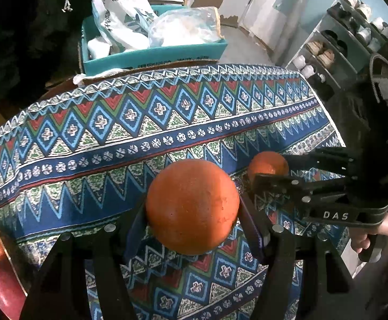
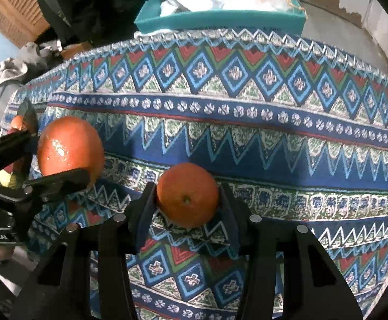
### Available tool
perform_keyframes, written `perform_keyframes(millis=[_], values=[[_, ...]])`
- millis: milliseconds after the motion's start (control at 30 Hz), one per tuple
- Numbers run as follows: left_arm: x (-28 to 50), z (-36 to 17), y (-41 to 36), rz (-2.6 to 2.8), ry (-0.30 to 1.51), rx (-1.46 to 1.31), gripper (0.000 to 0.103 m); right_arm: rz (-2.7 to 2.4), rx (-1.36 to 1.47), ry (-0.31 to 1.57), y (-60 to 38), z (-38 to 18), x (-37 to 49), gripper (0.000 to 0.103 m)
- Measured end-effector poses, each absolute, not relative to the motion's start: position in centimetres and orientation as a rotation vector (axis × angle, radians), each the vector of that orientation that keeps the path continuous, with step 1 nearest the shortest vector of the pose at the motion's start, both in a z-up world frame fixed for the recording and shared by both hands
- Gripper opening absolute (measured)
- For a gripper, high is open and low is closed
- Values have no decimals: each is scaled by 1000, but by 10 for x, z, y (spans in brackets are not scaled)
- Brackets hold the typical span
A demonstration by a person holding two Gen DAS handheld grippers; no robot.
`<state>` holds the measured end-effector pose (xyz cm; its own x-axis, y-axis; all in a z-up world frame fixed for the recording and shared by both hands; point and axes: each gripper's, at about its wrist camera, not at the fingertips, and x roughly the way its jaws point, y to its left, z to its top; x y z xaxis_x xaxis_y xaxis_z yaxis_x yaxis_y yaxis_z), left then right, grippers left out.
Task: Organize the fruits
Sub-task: 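Lift and carry both oranges in both tools toward the glass bowl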
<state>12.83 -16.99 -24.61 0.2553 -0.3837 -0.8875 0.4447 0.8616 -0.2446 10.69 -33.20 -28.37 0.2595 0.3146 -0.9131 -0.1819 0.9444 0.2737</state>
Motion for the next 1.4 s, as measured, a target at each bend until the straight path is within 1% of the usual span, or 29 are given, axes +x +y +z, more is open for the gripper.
perform_keyframes(millis=[500, 733, 1100, 1400], values=[[112, -193, -141, -535, 1103, 22, 67, 337, 110, 1118, -318, -214, 108, 47], [101, -168, -119, -513, 1063, 3, 67, 375, 94, 1064, -295, -185, 107, 47], [93, -143, -63, -418, 1022, -48, 67, 443, 67, 1001, -250, -148, 106, 47], [85, -129, -11, -342, 993, -87, 67, 498, 42, 979, -211, -131, 111, 47]])
